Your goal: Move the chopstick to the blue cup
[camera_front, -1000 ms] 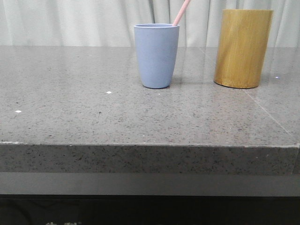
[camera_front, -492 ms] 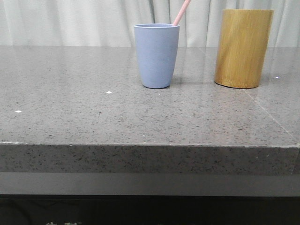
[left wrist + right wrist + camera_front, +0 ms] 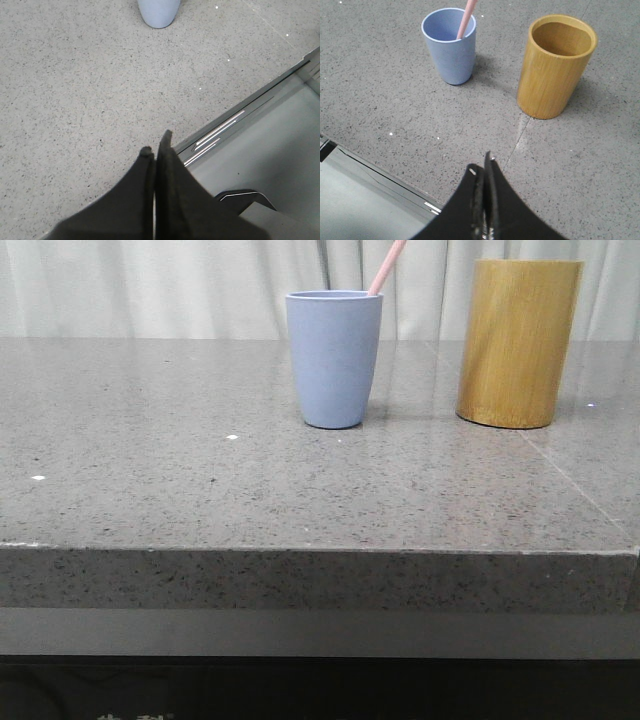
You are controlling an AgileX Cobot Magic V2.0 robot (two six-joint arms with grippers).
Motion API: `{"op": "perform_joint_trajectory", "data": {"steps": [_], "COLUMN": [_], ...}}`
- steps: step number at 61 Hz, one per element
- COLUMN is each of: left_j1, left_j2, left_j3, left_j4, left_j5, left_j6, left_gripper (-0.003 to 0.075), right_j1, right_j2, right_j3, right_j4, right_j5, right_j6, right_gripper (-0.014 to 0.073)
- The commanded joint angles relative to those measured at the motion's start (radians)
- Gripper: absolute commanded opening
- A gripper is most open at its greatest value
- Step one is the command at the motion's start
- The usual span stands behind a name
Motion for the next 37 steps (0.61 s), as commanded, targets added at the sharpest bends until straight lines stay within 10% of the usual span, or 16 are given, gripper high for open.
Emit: {"op": "perform_joint_trajectory", "data": {"steps": [1, 37], "left_j1": [-0.002, 0.445], "left_j2": [-0.019, -0.714], "left_j3": [0.005, 0.861], "left_j4": [-0.011, -0.08], "left_j5": [-0.098, -1.002], "left_j6": [-0.008, -0.008], "left_gripper": [-0.0019, -0.0019], "right_j1": [-0.004, -0.004], "right_j2": [-0.004, -0.004], "right_j3": [-0.025, -0.025], "right_j4": [0.009, 0.009], "right_j5": [-0.06, -0.06], "right_j6": [-0.002, -0.002], "right_gripper": [-0.012, -0.012]}}
